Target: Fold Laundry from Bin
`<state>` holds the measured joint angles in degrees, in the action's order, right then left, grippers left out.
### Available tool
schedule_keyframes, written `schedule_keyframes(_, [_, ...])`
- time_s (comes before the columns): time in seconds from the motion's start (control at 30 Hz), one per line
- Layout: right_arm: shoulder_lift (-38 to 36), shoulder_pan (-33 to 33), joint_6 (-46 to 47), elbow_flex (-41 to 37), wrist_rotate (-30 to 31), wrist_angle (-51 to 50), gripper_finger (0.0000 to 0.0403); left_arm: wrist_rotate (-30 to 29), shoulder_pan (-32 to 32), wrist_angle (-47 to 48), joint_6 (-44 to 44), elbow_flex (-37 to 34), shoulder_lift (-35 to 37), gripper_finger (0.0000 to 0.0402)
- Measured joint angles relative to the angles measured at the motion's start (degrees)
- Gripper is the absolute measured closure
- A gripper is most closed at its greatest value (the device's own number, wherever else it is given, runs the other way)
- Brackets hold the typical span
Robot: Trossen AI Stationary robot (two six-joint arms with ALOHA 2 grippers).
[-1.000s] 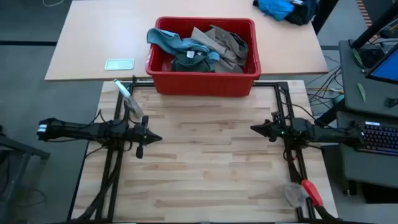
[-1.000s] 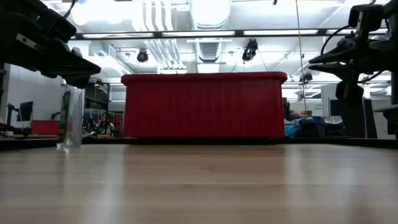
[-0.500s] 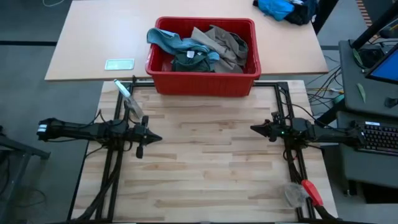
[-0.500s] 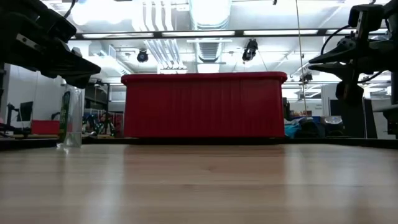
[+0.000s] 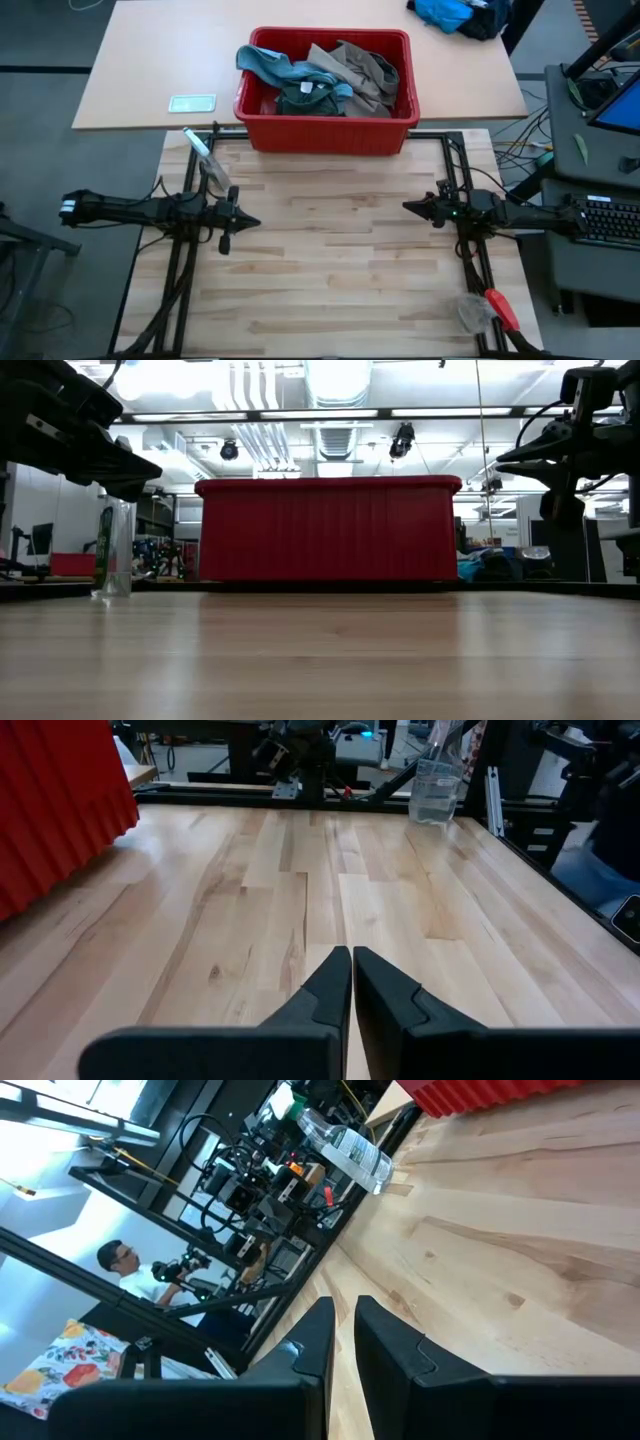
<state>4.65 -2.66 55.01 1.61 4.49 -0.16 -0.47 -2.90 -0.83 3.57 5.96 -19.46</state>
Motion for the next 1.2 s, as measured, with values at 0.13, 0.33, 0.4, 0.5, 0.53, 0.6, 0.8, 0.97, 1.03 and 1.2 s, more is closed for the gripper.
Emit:
schedule_keyframes(0.13, [-0.01,-0.01,-0.04,0.0,0.01,0.0,0.0369,0.0,-0.02,-0.02,0.0,0.0,0.0,0.0402])
schedule_keyframes(0.33, [0.01,-0.01,-0.01,0.0,0.02,0.0,0.0369,0.0,-0.01,0.0,0.0,0.0,0.0,0.0402])
schedule_keyframes(0.4, [0.0,0.01,-0.64,0.0,0.02,0.0,0.0369,0.0,-0.02,0.01,0.0,0.01,-0.01,0.0402])
schedule_keyframes(0.5, [0.0,0.01,-1.43,0.0,0.01,0.03,0.0369,0.0,0.0,0.0,0.0,0.0,0.0,0.0402])
schedule_keyframes(0.53, [-0.01,-0.01,-1.06,0.0,0.02,0.08,0.0369,0.0,-0.02,0.01,0.0,0.0,0.0,0.0402])
schedule_keyframes(0.6, [0.0,0.0,-1.03,0.0,0.02,0.09,0.0369,0.0,-0.02,0.01,0.0,0.0,0.0,0.0402])
schedule_keyframes(0.8, [0.01,0.01,-1.66,0.0,0.06,0.16,0.0369,-1.74,0.01,-12.16,1.48,-0.58,-0.73,0.0402])
schedule_keyframes(0.97, [0.12,0.01,-3.84,0.11,-0.49,-0.85,0.0369,-10.2,0.09,-39.57,15.28,-0.13,-2.67,0.0402])
schedule_keyframes(1.03, [0.55,0.02,-5.54,0.11,-0.54,-0.9,0.0369,-14.56,0.1,-45.9,12.05,0.06,-2.74,0.0402])
schedule_keyframes(1.2, [1.48,0.16,-8.71,-0.04,-1.99,2.23,0.0369,-17.29,0.11,-51.6,7.37,2.47,-2.08,0.0402])
